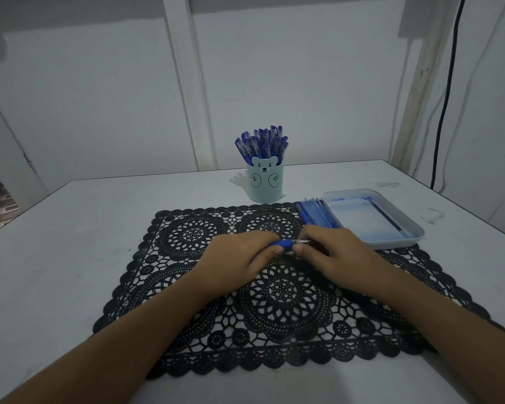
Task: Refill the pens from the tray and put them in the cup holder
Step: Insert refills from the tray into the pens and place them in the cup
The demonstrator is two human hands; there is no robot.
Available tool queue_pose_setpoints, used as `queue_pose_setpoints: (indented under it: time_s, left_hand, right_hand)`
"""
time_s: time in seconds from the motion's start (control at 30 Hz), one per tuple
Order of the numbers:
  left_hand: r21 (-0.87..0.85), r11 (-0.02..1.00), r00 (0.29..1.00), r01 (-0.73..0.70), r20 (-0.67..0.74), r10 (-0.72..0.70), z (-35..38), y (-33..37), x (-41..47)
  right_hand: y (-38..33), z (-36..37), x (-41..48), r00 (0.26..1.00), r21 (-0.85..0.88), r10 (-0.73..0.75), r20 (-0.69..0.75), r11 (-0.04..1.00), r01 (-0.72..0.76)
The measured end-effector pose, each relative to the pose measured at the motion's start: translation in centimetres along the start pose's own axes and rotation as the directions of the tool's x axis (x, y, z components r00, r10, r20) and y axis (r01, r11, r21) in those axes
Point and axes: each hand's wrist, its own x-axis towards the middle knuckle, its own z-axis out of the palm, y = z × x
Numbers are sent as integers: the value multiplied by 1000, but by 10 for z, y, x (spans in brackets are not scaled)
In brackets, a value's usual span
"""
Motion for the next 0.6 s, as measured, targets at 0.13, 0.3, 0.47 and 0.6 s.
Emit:
queue_pose_setpoints:
  time_s: [0.13,0.3,0.47,0.6]
  left_hand:
    - [11,998,997,-56,-57,57,-1,-1,0]
    - [11,997,994,-81,-72,82,2,1,1]
    - [34,999,999,-39,-29,40,4,1,2]
    - [29,999,999,15,-35,-14,5,1,1]
  right_hand:
    - [3,1,-1,999,7,-32,19,999,32]
    - [2,-2,-1,1000,68,-7,0,998,7]
    - [-6,-7,-1,996,-233,12,-87,972,-32]
    - [-5,-18,-5,989,-557,70,-133,819,-133]
